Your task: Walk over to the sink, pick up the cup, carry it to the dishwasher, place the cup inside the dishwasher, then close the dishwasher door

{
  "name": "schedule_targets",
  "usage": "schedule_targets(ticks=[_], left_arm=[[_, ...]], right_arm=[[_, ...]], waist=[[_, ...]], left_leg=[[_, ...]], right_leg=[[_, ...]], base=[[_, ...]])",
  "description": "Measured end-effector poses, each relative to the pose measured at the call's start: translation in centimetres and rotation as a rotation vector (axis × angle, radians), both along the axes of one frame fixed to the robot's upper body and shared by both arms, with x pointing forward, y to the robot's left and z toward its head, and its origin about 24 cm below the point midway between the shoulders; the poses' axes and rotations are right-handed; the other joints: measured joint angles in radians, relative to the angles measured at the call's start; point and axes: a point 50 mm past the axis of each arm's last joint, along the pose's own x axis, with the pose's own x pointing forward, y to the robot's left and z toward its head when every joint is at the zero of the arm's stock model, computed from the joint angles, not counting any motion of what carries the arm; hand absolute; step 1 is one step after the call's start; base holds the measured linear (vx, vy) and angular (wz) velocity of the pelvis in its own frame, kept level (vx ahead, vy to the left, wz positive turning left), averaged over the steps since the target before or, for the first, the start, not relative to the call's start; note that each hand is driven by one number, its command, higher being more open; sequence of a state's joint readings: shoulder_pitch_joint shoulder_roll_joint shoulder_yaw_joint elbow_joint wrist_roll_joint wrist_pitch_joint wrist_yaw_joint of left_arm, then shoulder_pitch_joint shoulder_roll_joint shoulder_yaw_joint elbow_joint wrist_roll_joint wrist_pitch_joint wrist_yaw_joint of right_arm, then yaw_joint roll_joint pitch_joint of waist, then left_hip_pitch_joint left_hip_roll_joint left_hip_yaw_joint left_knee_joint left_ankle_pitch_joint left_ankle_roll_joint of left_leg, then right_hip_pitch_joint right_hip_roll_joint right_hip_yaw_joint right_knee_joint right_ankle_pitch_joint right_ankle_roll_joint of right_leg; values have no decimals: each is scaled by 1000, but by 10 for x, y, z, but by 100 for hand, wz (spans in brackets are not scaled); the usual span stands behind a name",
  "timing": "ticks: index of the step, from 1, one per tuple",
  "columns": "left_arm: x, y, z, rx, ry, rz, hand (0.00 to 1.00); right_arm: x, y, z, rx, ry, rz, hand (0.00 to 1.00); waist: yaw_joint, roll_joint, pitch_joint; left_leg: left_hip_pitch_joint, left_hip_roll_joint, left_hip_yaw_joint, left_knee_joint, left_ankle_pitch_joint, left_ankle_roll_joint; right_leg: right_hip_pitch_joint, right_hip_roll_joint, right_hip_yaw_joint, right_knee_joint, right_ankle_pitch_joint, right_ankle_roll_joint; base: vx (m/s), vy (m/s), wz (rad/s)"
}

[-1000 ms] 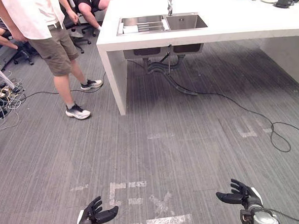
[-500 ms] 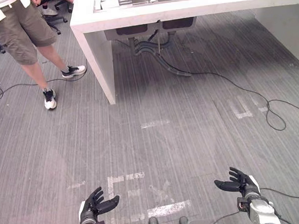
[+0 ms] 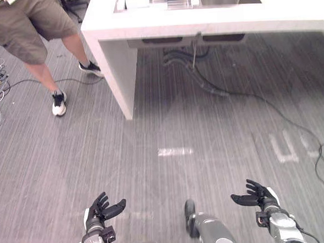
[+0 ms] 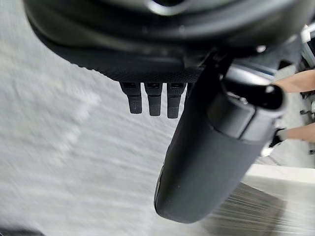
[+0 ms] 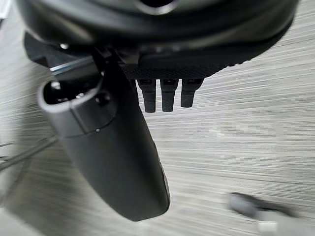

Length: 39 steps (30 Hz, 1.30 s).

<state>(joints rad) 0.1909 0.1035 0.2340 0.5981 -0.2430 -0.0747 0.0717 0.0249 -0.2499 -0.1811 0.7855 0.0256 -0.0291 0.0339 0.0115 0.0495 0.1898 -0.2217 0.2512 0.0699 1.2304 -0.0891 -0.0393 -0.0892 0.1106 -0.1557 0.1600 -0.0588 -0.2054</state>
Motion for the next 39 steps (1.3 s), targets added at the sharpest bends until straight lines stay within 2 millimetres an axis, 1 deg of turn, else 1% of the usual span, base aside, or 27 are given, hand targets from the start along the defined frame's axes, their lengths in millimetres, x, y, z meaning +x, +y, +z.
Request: schedule_targets(ticks=[2,4,6,8,9,10,11,12,13,14,15,16,17,19,21,22,24,25,26,27,29,30,31,32,34,37,39], left_arm=[[14,-6,13,-9,-84,-11,90],[28,-11,30,-9,-182,-22,90],[42,-12,53,9,-295,-25,90],[56,-16,89,34,-466,-35,90],[59,-17,99,45,-512,-33,90],[65,-16,120,76,-601,-33,90],[71,-18,138,101,-681,-43,90],[74,-22,147,106,-717,-55,90],[77,-29,165,115,-794,-87,90],[78,-33,175,144,-836,-114,90],[80,-35,187,185,-878,-138,90],[82,-35,192,206,-894,-147,90],[81,-35,205,267,-935,-147,90],[77,-36,221,319,-1003,-128,90],[69,-37,242,369,-1116,-101,90],[68,-37,245,378,-1136,-91,90],[66,-34,250,433,-1158,-66,90],[66,-31,251,451,-1154,-58,90],[66,-28,251,510,-1133,-73,90],[68,-28,247,553,-1105,-98,90],[72,-28,246,612,-1075,-151,90],[76,-30,249,657,-1077,-214,90],[80,-32,251,672,-1079,-259,90],[89,-38,251,705,-1071,-367,90],[94,-45,254,771,-1058,-528,90],[98,-43,255,874,-1009,-701,90],[100,-41,254,883,-990,-728,90]], right_arm=[[10,9,5,29,-55,-2,90],[12,9,5,31,-58,-6,90],[10,8,3,31,-44,-13,90],[6,2,3,11,-30,-19,90],[5,-1,3,5,-23,-20,90],[1,0,-1,10,-2,-25,90],[-5,1,-5,20,15,-38,90],[-8,0,-6,18,21,-45,90],[-14,2,-10,28,42,-58,90],[-19,5,-13,39,55,-59,90],[-23,11,-16,56,66,-62,90],[-27,13,-18,62,73,-62,90],[-30,21,-21,78,82,-46,90],[-31,30,-24,99,86,-22,90],[-39,37,-28,124,103,-23,90],[-41,37,-29,126,106,-22,90],[-47,36,-30,129,118,-26,90],[-47,36,-30,130,118,-25,90],[-49,36,-30,131,120,-23,90],[-57,27,-31,110,141,-24,90],[-54,16,-28,82,141,-14,90],[-50,13,-25,73,131,-2,90],[-51,11,-24,66,128,0,90],[-51,7,-23,58,129,8,90],[-48,1,-18,35,111,17,90],[-40,-11,-9,-7,72,33,90],[-40,-12,-9,-9,74,33,90]], waist=[[21,-24,12],[33,-24,14],[52,-37,24],[66,-19,12],[71,0,3],[77,-8,-1],[76,-35,-12],[72,-34,-13],[73,-38,-11],[70,-42,-11],[49,-46,-12],[40,-47,-13],[25,-45,-14],[19,-44,-15],[4,-39,-14],[0,-36,-13],[-12,-24,-7],[-15,-25,-8],[-16,-45,-20],[-27,-31,-34],[-22,19,-55],[-24,28,-51],[-25,34,-47],[-23,35,-42],[-21,32,-41],[-3,25,-38],[0,21,-35]], left_leg=[[-135,16,57,42,-15,16],[-222,-7,89,-95,-54,14],[-240,-75,135,-368,-73,15],[-226,-155,139,-879,22,-18],[-220,-159,137,-978,62,-17],[-204,-186,140,-987,175,56],[-195,-231,142,-972,166,109],[-191,-240,143,-955,149,121],[-161,-251,151,-921,100,131],[-121,-261,151,-908,61,135],[-57,-280,139,-905,13,140],[-19,-289,133,-906,-9,139],[74,-296,131,-922,-58,138],[159,-295,122,-951,-93,136],[267,-278,90,-992,-133,125],[294,-272,80,-1006,-139,119],[385,-235,51,-1051,-166,73],[400,-228,47,-1051,-177,56],[427,-229,46,-1047,-200,20],[449,-214,21,-1026,-234,-4],[423,-156,5,-946,-222,-24],[385,-133,-8,-827,-194,-44],[353,-121,-20,-733,-171,-58],[276,-99,-40,-519,-90,-70],[182,-73,-17,-347,-130,-67],[59,-62,8,-468,-186,-6],[41,-79,8,-578,-187,-5]], right_leg=[[105,-10,40,-76,-20,0],[172,-23,54,-126,-38,7],[220,-62,68,-131,-77,27],[253,-83,89,-151,-125,67],[265,-78,99,-161,-136,79],[291,-100,111,-157,-168,117],[278,-143,117,-92,-203,159],[261,-159,124,-29,-209,170],[207,-171,151,163,-219,210],[146,-188,162,357,-201,339],[57,-210,184,621,-123,481],[19,-220,185,728,-115,473],[-61,-253,155,888,-124,424],[-133,-286,98,915,-160,355],[-224,-291,16,814,-202,284],[-241,-285,5,771,-208,275],[-283,-231,3,502,-191,280],[-287,-214,16,415,-162,279],[-278,-197,43,228,-45,258],[-271,-185,38,241,80,214],[-238,-140,8,222,43,189],[-198,-121,-1,199,25,176],[-163,-111,-7,177,21,171],[-86,-101,-8,119,16,163],[6,-95,2,49,15,160],[76,-109,62,-21,15,160],[88,-125,72,-34,14,161]], base=[[505,-99,-27],[431,16,-13],[398,93,-12],[496,146,-26],[548,188,-36],[602,222,-22],[742,283,-4],[766,311,11],[625,264,4],[602,258,7],[463,179,17],[696,218,21],[565,149,7],[530,92,7],[530,-10,31],[665,-96,38],[625,-163,43],[575,-202,45],[616,-240,55],[620,-232,42],[590,-229,13],[533,-236,8],[572,-262,8],[442,-186,5],[416,-132,-17],[290,5,-46],[179,106,-22]])
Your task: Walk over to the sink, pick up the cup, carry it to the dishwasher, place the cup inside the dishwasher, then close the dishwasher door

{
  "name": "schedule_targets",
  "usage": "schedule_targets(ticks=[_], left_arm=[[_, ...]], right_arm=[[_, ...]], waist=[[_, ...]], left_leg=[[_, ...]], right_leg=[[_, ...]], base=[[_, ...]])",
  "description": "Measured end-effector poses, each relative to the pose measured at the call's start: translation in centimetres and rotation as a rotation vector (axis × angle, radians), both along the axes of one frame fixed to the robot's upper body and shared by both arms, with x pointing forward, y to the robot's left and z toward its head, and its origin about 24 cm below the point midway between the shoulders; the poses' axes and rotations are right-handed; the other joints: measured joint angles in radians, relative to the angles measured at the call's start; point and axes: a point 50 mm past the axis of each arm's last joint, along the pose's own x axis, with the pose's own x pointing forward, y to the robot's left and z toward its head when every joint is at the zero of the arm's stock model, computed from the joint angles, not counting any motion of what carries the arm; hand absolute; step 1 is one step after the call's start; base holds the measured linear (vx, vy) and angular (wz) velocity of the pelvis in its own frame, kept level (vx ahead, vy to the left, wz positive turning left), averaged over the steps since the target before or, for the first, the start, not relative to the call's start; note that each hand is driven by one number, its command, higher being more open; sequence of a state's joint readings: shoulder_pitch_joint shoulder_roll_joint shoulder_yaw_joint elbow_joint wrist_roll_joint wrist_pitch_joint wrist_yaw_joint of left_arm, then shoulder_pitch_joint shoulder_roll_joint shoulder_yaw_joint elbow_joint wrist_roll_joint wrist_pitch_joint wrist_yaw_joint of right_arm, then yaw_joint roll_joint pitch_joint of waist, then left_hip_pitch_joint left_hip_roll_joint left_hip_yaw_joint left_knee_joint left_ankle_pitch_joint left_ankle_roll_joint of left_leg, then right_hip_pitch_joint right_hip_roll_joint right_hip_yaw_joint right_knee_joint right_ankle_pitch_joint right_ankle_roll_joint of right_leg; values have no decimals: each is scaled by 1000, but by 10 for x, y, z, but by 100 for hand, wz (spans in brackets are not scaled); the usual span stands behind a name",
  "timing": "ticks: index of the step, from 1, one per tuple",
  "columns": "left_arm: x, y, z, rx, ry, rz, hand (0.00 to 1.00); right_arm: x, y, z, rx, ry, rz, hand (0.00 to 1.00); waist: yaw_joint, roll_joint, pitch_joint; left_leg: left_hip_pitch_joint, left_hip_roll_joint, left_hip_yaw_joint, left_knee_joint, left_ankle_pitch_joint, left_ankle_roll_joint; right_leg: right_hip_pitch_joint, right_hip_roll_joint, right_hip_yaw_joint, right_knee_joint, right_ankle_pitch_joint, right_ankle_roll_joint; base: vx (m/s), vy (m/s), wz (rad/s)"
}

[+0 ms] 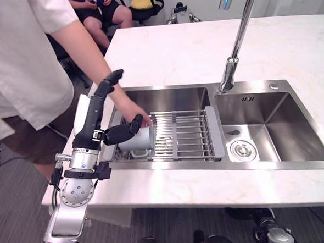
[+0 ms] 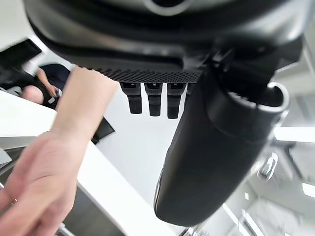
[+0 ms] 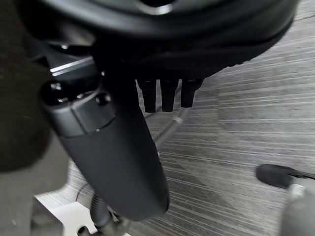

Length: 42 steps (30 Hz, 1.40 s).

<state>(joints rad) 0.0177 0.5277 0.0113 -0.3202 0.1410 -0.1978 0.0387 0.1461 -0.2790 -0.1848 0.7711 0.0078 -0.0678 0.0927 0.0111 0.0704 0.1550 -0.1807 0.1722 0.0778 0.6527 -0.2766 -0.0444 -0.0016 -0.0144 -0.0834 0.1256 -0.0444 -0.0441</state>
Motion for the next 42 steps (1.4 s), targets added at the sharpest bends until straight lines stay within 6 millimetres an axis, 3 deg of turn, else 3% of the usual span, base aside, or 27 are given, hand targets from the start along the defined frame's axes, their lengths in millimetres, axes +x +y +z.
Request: schedule_targets(ticks=[1,2,3,5,8,12,22,35,42], left_arm=[[2,2,-4,23,24,0,90],[5,2,-7,43,47,-5,90],[6,2,-10,51,61,-7,90],[8,1,-19,89,116,-14,90],[3,-2,-33,114,195,-38,90],[-1,-12,-40,143,228,-89,90],[-10,-2,-69,205,356,-52,90],[-13,-8,-65,192,335,-73,90],[-22,-43,-50,138,232,-156,90]], right_arm=[[-2,0,-1,1,7,0,90],[-6,-2,-1,0,19,2,90],[-10,0,-5,10,37,-2,90],[-22,19,-16,68,81,14,90],[-33,33,-23,108,111,11,90],[-33,38,-25,121,115,20,90],[-36,42,-29,118,152,52,90],[-38,44,-31,112,168,71,90],[-39,45,-31,114,173,74,90]], waist=[[0,0,0],[-3,27,-10],[-1,29,-11],[8,-32,-10],[16,-56,-23],[16,-58,-33],[3,-68,-41],[-3,-73,-65],[-4,-73,-70]], left_leg=[[1,-23,-10,-167,48,-6],[4,-24,-25,-328,207,-14],[19,-22,-32,-346,192,-31],[56,-71,-16,-418,210,-11],[100,-110,-4,-480,223,6],[152,-140,1,-571,257,19],[233,-139,-16,-740,337,8],[236,-141,-19,-740,337,9],[237,-140,-4,-740,340,10]], right_leg=[[5,-13,1,-2,-7,16],[5,-3,0,6,-23,48],[6,-2,1,17,-34,61],[2,-50,5,36,-59,75],[20,-86,14,29,-71,88],[39,-111,15,7,-73,90],[63,-97,-14,-30,-72,93],[87,-97,-19,-74,-48,108],[87,-96,3,-77,-36,107]], base=[[169,173,-10],[169,189,-5],[160,177,8],[136,130,10],[124,109,1],[61,49,2],[17,-30,5],[1,-2,1],[-33,-1,-6]])
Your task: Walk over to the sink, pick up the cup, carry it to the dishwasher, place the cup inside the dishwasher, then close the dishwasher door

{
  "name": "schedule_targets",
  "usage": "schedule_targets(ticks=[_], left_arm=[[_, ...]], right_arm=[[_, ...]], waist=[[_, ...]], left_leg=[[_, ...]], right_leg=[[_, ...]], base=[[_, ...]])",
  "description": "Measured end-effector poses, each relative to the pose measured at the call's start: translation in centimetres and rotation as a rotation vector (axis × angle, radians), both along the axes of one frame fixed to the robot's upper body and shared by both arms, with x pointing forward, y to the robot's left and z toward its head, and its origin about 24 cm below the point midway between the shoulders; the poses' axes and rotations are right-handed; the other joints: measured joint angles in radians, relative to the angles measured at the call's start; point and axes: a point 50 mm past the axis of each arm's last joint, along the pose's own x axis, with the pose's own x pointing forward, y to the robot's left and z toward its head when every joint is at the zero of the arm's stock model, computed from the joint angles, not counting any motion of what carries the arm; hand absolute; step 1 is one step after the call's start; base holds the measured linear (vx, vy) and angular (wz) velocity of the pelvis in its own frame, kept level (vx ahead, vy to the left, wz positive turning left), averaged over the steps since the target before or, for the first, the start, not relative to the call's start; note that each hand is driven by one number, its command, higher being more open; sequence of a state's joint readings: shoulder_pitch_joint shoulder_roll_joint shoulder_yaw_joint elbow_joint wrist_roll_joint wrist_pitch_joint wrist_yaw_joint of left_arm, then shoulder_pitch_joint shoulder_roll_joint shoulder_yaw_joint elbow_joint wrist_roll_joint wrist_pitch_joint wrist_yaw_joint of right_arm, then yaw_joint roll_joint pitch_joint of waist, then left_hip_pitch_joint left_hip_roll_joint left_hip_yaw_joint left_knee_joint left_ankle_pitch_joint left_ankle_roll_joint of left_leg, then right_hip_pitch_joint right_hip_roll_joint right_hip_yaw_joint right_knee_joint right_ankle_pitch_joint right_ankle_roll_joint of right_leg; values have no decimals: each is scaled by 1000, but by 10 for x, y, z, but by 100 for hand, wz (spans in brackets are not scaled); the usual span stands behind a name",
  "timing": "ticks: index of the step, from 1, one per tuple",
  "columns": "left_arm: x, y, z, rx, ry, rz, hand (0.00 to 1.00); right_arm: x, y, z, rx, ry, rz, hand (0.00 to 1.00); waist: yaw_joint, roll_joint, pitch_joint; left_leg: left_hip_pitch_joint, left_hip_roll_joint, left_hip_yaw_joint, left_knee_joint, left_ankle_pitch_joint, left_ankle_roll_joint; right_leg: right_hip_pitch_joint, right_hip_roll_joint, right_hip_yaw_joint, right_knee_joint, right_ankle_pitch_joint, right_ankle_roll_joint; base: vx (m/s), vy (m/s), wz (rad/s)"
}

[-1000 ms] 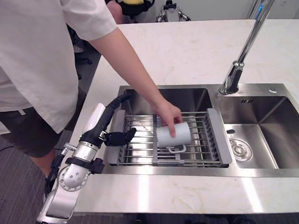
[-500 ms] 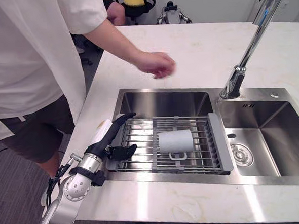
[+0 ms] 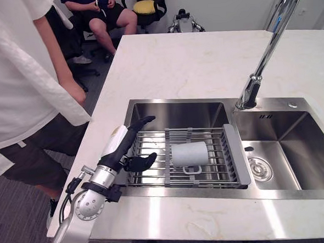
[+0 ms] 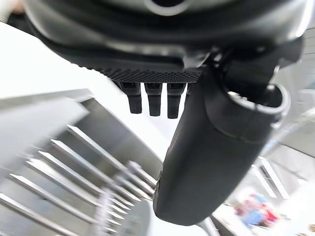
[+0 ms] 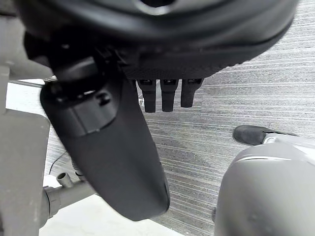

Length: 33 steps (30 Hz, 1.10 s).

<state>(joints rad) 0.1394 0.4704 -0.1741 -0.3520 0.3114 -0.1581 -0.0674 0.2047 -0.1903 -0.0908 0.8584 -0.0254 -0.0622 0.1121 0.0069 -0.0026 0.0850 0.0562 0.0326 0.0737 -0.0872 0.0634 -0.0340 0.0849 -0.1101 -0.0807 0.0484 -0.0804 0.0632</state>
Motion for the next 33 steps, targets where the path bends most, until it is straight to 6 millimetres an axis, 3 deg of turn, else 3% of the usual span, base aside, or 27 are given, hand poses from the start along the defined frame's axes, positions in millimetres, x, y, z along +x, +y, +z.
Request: schedule_targets(ticks=[9,14,20,33], left_arm=[[-5,-28,-7,-43,15,-61,90],[-6,-37,-23,31,63,-80,90],[0,-34,-48,137,139,-25,90],[23,-32,-59,308,126,48,90]], right_arm=[[-3,5,-2,9,18,13,90],[-3,12,-4,28,19,12,90],[-2,14,-4,32,20,17,90],[-3,18,-5,44,22,11,90]], waist=[[-20,0,-4],[-27,1,-5],[-36,3,-6],[-64,19,11]], left_leg=[[11,3,20,0,3,2],[21,4,23,0,3,2],[22,5,29,0,3,2],[22,22,73,-1,-4,-7]], right_leg=[[-3,3,20,5,7,1],[0,3,20,4,8,1],[1,4,25,-7,12,1],[-8,21,66,-36,37,-1]], base=[[-36,-3,-6],[-20,-6,-2],[-4,-2,-2],[-14,-11,-10]])
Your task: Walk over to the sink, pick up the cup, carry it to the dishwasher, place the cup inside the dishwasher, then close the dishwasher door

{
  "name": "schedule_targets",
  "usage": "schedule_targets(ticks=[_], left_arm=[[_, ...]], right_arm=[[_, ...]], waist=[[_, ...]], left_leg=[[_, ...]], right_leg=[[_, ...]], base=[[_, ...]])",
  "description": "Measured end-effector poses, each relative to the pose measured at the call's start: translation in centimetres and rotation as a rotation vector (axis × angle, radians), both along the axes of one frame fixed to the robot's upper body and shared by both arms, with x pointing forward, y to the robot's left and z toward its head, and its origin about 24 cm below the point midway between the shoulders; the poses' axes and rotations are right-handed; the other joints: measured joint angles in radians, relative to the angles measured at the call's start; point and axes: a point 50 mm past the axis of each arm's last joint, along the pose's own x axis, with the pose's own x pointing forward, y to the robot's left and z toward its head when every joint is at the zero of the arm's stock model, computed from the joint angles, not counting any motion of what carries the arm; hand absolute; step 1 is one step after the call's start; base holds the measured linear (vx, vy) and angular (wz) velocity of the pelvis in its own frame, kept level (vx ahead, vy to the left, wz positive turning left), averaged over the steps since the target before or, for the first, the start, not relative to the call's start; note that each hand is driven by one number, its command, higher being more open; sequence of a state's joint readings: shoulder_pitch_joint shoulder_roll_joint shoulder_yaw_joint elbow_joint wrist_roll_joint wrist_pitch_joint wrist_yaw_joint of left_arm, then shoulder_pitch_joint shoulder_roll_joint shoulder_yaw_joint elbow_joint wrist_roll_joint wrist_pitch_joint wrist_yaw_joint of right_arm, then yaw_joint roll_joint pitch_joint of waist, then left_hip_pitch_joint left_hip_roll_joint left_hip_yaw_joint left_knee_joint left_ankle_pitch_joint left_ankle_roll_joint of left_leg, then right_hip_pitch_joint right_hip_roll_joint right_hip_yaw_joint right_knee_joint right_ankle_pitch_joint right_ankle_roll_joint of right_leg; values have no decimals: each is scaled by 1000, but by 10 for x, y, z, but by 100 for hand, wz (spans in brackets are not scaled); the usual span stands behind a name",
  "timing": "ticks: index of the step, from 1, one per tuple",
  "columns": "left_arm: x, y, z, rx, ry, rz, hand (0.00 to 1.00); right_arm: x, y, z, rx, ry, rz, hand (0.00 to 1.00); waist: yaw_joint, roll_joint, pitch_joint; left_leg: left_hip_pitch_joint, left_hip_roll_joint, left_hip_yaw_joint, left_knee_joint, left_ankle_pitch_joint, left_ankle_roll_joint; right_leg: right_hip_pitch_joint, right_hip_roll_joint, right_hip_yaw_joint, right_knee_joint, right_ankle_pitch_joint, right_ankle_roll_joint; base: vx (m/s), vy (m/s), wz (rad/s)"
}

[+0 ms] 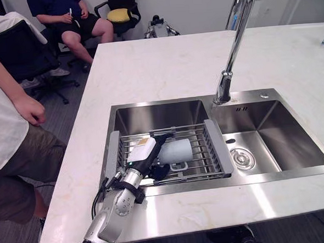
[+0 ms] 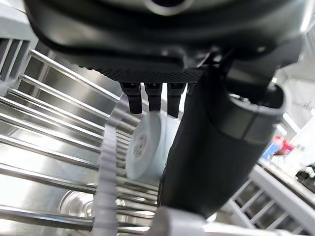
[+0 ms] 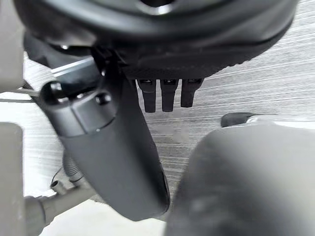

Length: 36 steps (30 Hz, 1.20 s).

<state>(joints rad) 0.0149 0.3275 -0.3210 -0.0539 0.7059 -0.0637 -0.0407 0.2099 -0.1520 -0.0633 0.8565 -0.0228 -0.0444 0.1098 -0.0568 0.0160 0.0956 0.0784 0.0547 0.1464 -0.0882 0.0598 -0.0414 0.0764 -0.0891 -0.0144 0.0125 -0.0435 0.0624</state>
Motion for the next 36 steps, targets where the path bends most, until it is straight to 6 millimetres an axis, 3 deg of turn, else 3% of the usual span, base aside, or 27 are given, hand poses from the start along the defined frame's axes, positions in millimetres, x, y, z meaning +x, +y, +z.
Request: schedule_targets(ticks=[6,7,13,17,22,26,36], left_arm=[[15,-4,6,44,-29,-19,90],[17,-4,5,48,-26,-21,30],[30,-6,8,111,-20,-40,30],[36,-7,11,116,-23,-40,30],[37,-6,12,79,-11,-29,30],[34,-6,13,-47,15,-12,30],[1,11,34,-662,26,130,30]], right_arm=[[4,-1,1,-3,-12,-2,90],[5,-1,1,-3,-14,-3,90],[13,-1,3,-4,-33,2,90],[20,-1,5,-3,-50,7,90],[16,-2,4,-6,-38,0,90],[16,-2,4,-6,-34,-3,90],[12,-6,3,-3,-25,-41,90]], waist=[[-15,9,9],[-15,10,9],[-18,16,15],[-38,18,16],[-40,21,19],[-40,21,21],[-9,21,21]], left_leg=[[-15,2,3,0,-3,-4],[-16,2,3,0,-3,-4],[-17,3,6,0,-5,-6],[-17,3,9,0,-5,-6],[-18,3,11,0,-5,-6],[-18,3,10,0,-5,-6],[-4,9,9,-3,-3,-4]], right_leg=[[-15,2,2,-1,0,1],[-16,3,2,-1,1,1],[-18,4,6,-5,1,1],[-17,3,8,-11,7,1],[-16,4,9,-18,11,2],[-13,3,8,-19,12,3],[-1,3,10,-7,12,4]], base=[[4,-3,-1],[0,0,0],[8,-4,-1],[-6,-1,-1],[-6,-2,-2],[0,0,0],[0,0,0]])
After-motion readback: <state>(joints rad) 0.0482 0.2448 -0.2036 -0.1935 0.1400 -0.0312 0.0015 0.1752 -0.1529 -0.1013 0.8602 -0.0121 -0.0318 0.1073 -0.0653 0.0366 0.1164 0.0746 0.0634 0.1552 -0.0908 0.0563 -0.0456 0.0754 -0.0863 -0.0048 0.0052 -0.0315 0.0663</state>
